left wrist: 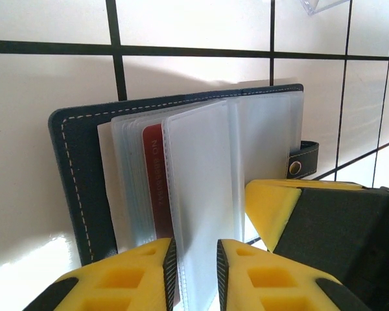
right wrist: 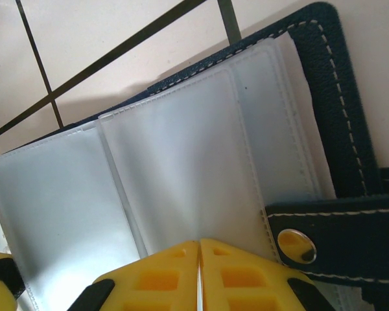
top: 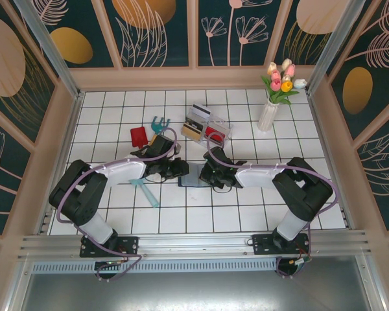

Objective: Take the credit cards out of the card holder

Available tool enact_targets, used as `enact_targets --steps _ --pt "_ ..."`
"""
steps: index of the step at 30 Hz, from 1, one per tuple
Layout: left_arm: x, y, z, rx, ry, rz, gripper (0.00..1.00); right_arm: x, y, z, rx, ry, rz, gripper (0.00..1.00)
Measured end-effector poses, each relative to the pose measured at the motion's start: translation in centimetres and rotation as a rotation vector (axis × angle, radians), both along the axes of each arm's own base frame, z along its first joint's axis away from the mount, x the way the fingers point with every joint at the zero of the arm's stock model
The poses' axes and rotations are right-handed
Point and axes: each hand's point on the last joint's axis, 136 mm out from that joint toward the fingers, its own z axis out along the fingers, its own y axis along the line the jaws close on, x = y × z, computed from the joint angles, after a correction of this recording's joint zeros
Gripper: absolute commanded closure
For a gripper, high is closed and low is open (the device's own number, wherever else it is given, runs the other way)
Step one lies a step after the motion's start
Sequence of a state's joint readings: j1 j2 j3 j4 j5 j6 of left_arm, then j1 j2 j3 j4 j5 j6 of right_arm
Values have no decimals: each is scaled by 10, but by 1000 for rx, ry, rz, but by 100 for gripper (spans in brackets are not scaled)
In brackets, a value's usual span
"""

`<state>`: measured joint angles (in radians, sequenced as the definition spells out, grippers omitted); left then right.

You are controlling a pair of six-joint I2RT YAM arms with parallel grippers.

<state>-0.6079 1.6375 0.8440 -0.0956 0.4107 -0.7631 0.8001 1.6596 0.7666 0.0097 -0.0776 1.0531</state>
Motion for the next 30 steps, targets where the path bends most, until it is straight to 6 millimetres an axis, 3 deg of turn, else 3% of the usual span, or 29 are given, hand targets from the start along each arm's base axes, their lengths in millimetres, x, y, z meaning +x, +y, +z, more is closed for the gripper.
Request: enact_targets --steps 13,20,30 --pt "-2 -15 13 -91 -2 -42 71 0 0 4 9 -9 -1 87" --pt "0 -27 24 -167 -3 -57 68 4 -4 40 62 -95 -20 86" --pt "-11 -52 8 -185 58 -108 64 3 -29 71 81 -193 -98 80"
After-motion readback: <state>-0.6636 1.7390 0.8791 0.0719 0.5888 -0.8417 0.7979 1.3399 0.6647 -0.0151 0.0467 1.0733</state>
